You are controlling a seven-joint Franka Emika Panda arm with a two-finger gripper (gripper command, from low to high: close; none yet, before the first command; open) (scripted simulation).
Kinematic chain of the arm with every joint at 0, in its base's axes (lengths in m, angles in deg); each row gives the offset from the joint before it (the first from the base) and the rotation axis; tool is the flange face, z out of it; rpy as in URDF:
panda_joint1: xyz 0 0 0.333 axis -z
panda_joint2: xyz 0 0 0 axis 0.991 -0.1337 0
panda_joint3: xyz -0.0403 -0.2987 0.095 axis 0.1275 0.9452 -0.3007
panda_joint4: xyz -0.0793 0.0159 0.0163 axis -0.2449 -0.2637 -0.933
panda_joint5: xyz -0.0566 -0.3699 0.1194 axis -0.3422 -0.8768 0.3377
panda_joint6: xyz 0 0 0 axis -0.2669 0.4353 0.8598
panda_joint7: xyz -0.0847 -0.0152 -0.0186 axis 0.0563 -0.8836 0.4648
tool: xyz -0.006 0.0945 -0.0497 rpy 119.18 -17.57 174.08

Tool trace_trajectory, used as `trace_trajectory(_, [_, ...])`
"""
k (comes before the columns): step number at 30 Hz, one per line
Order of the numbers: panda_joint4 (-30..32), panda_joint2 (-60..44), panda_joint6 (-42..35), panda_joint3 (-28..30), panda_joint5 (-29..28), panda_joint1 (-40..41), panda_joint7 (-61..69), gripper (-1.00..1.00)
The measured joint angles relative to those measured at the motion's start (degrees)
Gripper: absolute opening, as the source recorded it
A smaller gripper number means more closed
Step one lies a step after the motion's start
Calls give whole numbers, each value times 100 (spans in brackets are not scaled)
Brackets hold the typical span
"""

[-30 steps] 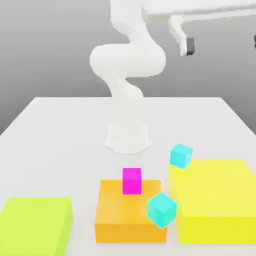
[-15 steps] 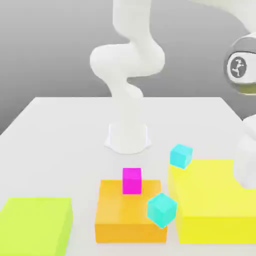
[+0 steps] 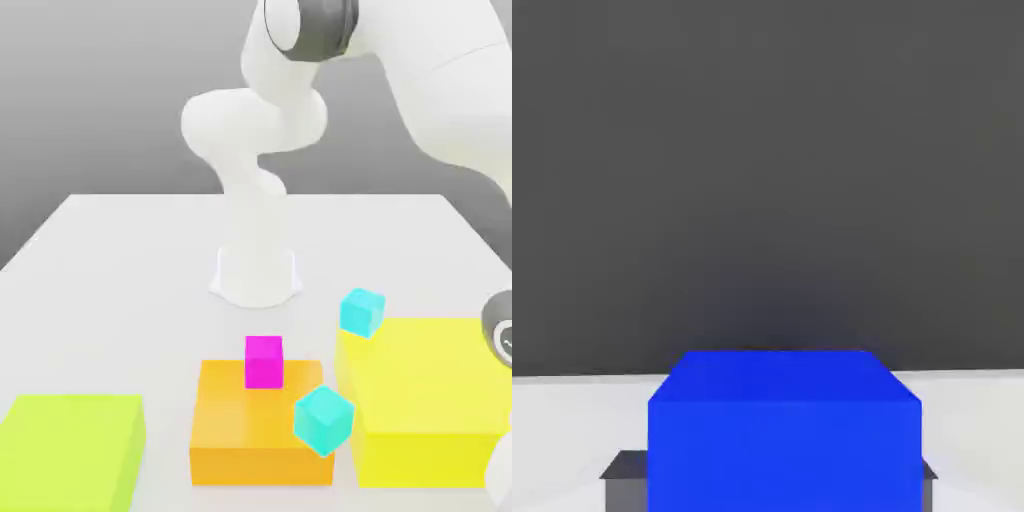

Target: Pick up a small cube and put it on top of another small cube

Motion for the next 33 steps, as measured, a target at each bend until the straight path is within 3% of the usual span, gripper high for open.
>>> trace_trajectory(5, [239, 762, -526, -170, 176, 131, 171, -100])
trace_trajectory(19, [2624, 3705, -1011, -778, 1056, 778, 3149, -100])
trace_trajectory(33, [5041, 6683, -1525, -260, 1968, 246, 6307, -100])
